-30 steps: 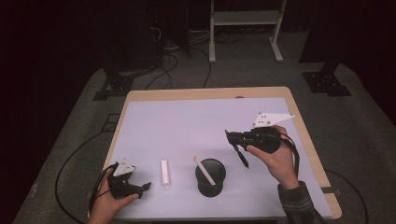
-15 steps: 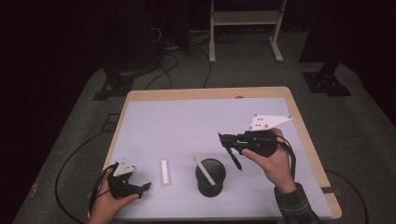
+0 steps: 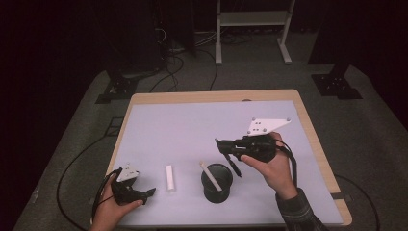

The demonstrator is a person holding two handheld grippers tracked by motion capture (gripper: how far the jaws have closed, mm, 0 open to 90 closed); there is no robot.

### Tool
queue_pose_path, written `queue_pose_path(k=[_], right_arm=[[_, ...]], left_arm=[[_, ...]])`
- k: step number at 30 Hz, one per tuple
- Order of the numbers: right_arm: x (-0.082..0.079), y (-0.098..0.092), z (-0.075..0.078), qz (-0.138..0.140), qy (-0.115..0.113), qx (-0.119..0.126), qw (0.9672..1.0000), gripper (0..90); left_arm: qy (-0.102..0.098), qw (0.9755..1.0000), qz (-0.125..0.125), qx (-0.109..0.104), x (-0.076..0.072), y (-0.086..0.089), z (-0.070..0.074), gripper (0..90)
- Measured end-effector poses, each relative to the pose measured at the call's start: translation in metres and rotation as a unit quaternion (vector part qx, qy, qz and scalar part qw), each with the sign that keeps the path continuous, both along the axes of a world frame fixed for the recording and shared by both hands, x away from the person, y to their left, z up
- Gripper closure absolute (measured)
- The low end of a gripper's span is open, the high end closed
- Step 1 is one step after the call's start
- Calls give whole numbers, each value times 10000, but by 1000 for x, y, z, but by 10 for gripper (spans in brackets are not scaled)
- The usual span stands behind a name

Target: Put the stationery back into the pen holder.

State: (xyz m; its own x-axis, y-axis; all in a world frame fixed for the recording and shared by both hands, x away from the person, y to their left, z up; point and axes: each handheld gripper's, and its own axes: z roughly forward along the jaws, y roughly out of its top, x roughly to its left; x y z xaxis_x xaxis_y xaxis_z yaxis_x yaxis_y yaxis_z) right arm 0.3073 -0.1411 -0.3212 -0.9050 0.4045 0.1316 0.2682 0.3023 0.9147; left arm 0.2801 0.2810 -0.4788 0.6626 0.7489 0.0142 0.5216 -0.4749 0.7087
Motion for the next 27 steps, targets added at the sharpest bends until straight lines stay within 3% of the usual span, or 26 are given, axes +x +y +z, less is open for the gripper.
queue_pose_path(k=[9,27], right_arm=[[1,17,1,130,-5,76,9999,796],[11,39,-21,263,105,-95,9996,796]], left_arm=[[2,10000,-3,2,0,0,0,31],[4,10000,9,-16,0,0,0,32]])
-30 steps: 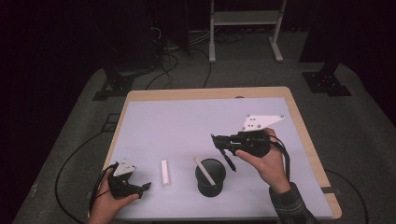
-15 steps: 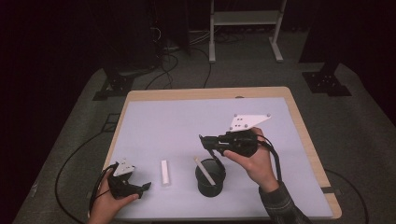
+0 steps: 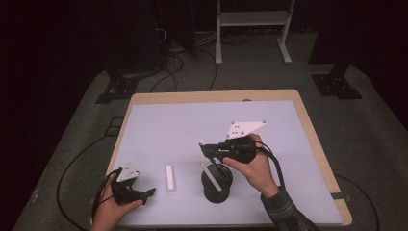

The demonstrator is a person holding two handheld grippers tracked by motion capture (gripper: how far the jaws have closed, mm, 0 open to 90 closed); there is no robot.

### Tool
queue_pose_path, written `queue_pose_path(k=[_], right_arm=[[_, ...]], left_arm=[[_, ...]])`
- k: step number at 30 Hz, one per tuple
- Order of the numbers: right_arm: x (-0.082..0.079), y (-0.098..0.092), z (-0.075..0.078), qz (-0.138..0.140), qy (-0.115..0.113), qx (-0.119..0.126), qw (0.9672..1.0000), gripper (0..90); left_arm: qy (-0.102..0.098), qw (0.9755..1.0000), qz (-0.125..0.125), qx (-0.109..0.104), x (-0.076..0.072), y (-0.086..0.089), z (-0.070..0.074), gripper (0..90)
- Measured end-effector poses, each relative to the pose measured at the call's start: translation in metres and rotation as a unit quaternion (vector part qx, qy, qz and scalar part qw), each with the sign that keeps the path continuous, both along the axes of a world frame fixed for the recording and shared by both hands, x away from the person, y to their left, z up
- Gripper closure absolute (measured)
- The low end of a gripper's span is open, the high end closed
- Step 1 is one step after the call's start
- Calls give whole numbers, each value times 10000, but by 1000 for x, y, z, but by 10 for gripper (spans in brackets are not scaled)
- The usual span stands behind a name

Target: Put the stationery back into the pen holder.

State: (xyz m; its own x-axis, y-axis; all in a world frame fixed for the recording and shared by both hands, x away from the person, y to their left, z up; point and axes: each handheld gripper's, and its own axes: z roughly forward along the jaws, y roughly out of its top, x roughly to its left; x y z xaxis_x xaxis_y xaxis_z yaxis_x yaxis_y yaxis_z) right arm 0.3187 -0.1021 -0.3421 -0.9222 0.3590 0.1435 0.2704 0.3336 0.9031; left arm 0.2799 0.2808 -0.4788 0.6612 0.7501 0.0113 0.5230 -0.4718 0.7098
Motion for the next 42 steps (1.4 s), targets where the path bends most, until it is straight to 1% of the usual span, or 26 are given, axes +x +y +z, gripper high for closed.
queue_pose_path(k=[10,21,22,26,29,30,39,41,42], right_arm=[[4,-1,-15,-17,104,-82,9999,795],[6,-4,-24,-48,179,-44,9998,795],[7,-4,-26,-49,163,-54,9998,794],[8,-4,-32,-39,257,-107,9996,794],[8,-5,-34,-31,273,-127,9995,794],[7,-5,-37,-38,297,-169,9994,794],[7,-6,-43,-17,349,-220,9991,794],[6,-6,-45,-10,391,-234,9990,793],[6,-6,-47,5,383,-241,9990,793]], left_arm=[[0,10000,1,4,0,0,0,32],[-9,10000,-14,21,0,0,0,31],[-7,10000,-15,20,0,0,0,32],[-7,10000,-12,16,0,0,0,32],[-6,10000,-13,17,0,0,0,32],[-8,10000,-11,17,0,0,0,32],[-1,10000,-1,5,0,0,0,32],[1,10000,-1,-1,0,0,0,31],[-11,10000,-12,17,0,0,0,32]])
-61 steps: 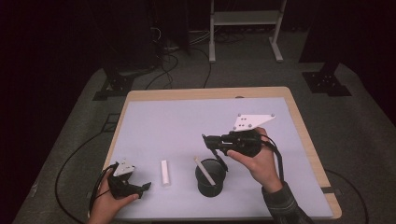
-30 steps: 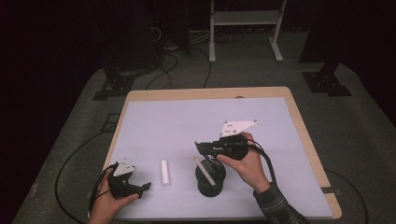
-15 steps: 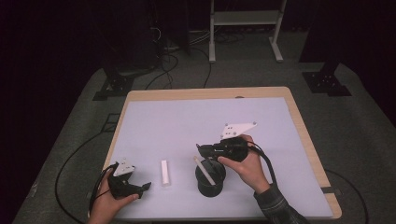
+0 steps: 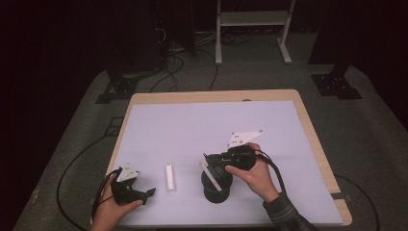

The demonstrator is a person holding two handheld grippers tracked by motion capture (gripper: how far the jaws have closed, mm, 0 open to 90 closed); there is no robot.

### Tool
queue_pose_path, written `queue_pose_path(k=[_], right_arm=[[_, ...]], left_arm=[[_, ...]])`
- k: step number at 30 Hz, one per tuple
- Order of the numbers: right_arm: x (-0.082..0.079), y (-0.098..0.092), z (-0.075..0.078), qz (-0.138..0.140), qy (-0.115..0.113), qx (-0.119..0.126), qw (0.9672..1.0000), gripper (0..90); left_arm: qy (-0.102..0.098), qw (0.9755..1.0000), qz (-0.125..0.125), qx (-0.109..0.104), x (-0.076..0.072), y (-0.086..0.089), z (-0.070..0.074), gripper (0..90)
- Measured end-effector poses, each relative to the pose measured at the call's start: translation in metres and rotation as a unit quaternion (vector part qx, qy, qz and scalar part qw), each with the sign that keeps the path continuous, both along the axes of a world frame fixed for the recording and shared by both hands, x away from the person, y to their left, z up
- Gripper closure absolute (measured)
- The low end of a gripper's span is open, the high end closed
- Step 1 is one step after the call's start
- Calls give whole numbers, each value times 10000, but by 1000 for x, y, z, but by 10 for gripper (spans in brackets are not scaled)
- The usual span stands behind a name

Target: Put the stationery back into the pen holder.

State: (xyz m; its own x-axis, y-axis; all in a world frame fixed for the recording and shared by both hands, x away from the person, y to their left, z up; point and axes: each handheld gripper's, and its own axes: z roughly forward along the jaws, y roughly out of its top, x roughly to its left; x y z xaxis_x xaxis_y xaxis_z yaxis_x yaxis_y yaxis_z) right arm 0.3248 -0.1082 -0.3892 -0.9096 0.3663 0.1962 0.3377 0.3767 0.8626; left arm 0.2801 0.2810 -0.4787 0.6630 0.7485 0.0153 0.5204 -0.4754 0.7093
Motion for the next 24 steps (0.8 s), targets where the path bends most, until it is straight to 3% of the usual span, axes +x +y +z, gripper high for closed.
queue_pose_path(k=[24], right_arm=[[-5,-4,-11,42,98,-101,9999,759]], left_arm=[[-12,10000,7,-19,0,0,0,32]])
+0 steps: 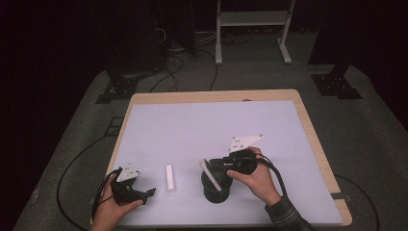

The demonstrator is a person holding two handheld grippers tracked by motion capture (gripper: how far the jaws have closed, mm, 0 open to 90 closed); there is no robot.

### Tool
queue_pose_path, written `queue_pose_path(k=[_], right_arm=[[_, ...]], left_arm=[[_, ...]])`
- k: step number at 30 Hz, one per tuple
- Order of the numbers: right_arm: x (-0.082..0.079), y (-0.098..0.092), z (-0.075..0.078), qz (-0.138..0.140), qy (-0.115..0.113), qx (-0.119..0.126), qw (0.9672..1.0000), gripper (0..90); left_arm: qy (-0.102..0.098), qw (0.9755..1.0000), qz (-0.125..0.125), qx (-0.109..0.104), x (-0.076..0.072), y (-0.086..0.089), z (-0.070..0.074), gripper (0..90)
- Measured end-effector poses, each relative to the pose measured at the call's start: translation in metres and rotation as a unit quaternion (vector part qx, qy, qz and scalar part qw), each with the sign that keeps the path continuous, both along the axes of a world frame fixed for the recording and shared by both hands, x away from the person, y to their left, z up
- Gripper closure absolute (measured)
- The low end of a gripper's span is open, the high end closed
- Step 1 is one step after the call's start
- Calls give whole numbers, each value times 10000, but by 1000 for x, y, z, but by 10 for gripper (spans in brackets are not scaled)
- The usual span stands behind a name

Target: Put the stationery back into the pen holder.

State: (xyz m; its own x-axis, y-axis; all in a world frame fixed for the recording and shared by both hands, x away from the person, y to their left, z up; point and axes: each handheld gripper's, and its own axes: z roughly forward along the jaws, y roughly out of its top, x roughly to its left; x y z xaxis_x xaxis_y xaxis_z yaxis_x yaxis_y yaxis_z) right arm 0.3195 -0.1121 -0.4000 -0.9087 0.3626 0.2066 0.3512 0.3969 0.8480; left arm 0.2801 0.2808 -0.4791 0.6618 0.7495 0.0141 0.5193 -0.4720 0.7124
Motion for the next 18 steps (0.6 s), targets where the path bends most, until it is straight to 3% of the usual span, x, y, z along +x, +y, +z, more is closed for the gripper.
queue_pose_path(k=[18], right_arm=[[-4,-29,9,-332,-178,-104,9992,726]], left_arm=[[2,10000,2,5,0,0,0,31]])
